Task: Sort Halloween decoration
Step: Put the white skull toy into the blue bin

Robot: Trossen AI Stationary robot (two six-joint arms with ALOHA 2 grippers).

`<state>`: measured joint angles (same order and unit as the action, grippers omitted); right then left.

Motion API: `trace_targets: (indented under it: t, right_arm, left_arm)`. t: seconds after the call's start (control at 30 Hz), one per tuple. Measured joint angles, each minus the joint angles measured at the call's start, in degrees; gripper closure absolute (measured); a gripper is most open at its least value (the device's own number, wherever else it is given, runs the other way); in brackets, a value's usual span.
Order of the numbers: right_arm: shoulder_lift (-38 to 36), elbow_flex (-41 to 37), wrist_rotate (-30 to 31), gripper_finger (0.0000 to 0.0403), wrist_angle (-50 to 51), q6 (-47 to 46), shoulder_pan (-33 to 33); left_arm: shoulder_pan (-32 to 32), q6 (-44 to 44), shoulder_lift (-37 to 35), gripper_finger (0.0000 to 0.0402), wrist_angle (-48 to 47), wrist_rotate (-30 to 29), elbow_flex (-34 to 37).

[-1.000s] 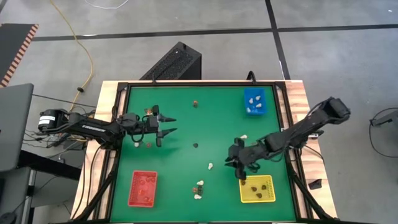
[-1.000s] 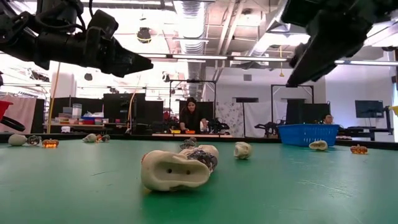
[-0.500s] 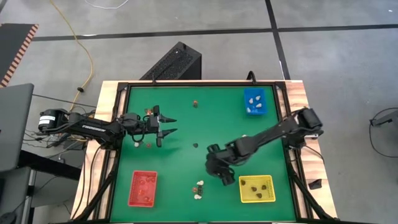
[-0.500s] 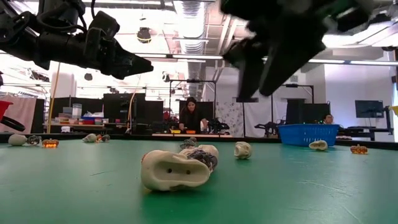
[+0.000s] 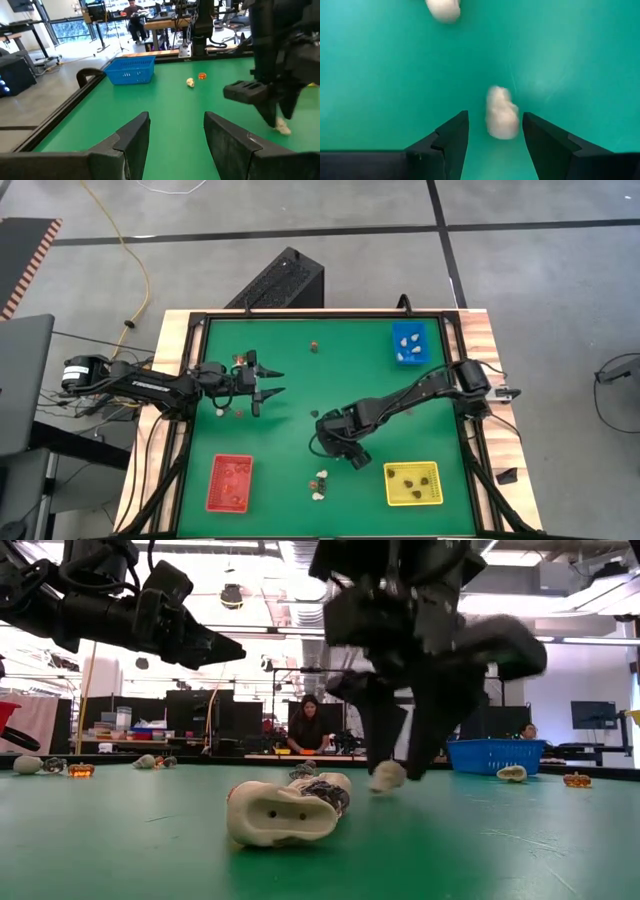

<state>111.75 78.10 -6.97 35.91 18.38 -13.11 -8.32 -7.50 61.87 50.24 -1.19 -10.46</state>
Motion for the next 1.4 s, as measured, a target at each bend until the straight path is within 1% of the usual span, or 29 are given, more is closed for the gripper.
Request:
trace_targets:
  t: [0.37,0.6,0.77,1.07,1.17,1.23,1.33,1.4]
  right_arm:
    - [0.2,0.0,0.8,0.0184,-0.1,0.1,1.0]
    - [0.1,-0.3,0.8,0.0186,-2.0,0.1,0.7]
    - [0.1,-2.8,1.1,0.0209,-4.6,0.1,0.6]
    - [-0.3,-4.1,1.1,0.0293,-5.9,-0.4,0.4]
    - [-0.8,-3.9,1.0,0.0296,-4.6,-1.3,0.3]
    - [-1.6,-2.7,1.0,0.0296,-1.0,-2.0,0.2]
    - [-4.7,-1.0,1.0,0.0291,3.3,-5.0,0.2]
    - [-7.6,-0.9,0.8,0.0287,5.2,-8.7,0.1]
  left_arm:
    - [0.0,-1.0,0.0,0.0223,-0.4,0.0,0.0]
    - [0.0,-1.0,0.0,0.0223,-0.4,0.0,0.0]
    - [0.0,-1.0,0.0,0.0223,-0.4,0.0,0.0]
    - [0.0,-0.9,0.0,0.0223,-0.4,0.0,0.0]
    - [0.0,-0.9,0.0,0.0223,-0.4,0.0,0.0]
    - [0.0,-0.9,0.0,0.0223,-0.4,0.0,0.0]
    - [0.0,-0.7,0.0,0.0223,-0.4,0.0,0.0]
    - [0.0,-0.7,0.0,0.0223,-0.4,0.0,0.0]
